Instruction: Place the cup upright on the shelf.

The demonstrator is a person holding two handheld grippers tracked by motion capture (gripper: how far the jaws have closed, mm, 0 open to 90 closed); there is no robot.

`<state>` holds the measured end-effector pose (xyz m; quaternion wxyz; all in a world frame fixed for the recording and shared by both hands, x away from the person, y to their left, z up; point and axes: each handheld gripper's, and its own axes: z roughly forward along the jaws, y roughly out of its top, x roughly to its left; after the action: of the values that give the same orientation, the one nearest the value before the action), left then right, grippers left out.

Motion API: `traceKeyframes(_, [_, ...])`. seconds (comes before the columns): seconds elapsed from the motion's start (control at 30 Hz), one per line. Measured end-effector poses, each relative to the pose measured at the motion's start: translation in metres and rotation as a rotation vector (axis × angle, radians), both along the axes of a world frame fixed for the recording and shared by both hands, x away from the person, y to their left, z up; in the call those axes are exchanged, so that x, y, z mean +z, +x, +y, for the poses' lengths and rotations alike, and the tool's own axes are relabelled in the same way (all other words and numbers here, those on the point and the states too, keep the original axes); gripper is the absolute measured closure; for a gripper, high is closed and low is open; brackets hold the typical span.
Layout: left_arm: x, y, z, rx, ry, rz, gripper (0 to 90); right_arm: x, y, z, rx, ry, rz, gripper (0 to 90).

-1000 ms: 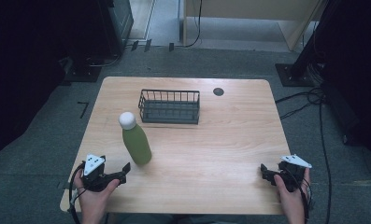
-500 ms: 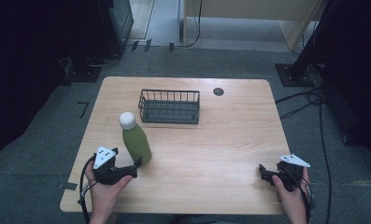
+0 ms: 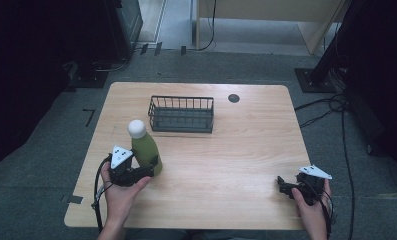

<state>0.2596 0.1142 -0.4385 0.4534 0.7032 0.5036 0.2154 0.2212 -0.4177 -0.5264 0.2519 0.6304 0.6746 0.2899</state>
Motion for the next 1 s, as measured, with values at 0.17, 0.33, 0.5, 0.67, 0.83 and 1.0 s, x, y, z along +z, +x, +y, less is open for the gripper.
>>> traceKeyframes(0.17, [0.001, 0.008, -0.001, 0.001, 0.002, -0.003, 15.7, 0.000, 0.000, 0.000, 0.000, 0.001, 0.000, 0.0])
traceKeyframes(0.33, [0.001, 0.012, -0.006, 0.006, 0.006, -0.009, 14.1, 0.000, -0.001, 0.000, 0.005, 0.000, -0.001, 0.0])
traceKeyframes(0.5, [0.005, 0.012, -0.006, 0.014, -0.008, -0.026, 15.1, 0.000, -0.001, 0.000, 0.005, 0.001, 0.000, 0.0])
traceKeyframes(0.67, [0.014, 0.014, -0.006, 0.015, -0.014, -0.057, 15.1, 0.000, -0.001, 0.000, 0.004, 0.001, 0.000, 0.0])
traceKeyframes(0.83, [0.010, 0.017, -0.007, 0.009, -0.022, -0.044, 16.4, 0.000, -0.001, 0.000, 0.004, 0.001, 0.000, 0.0])
traceKeyframes(1.0, [0.012, 0.016, -0.008, 0.007, 0.002, -0.050, 18.6, 0.000, -0.001, 0.000, 0.004, 0.001, 0.000, 0.0])
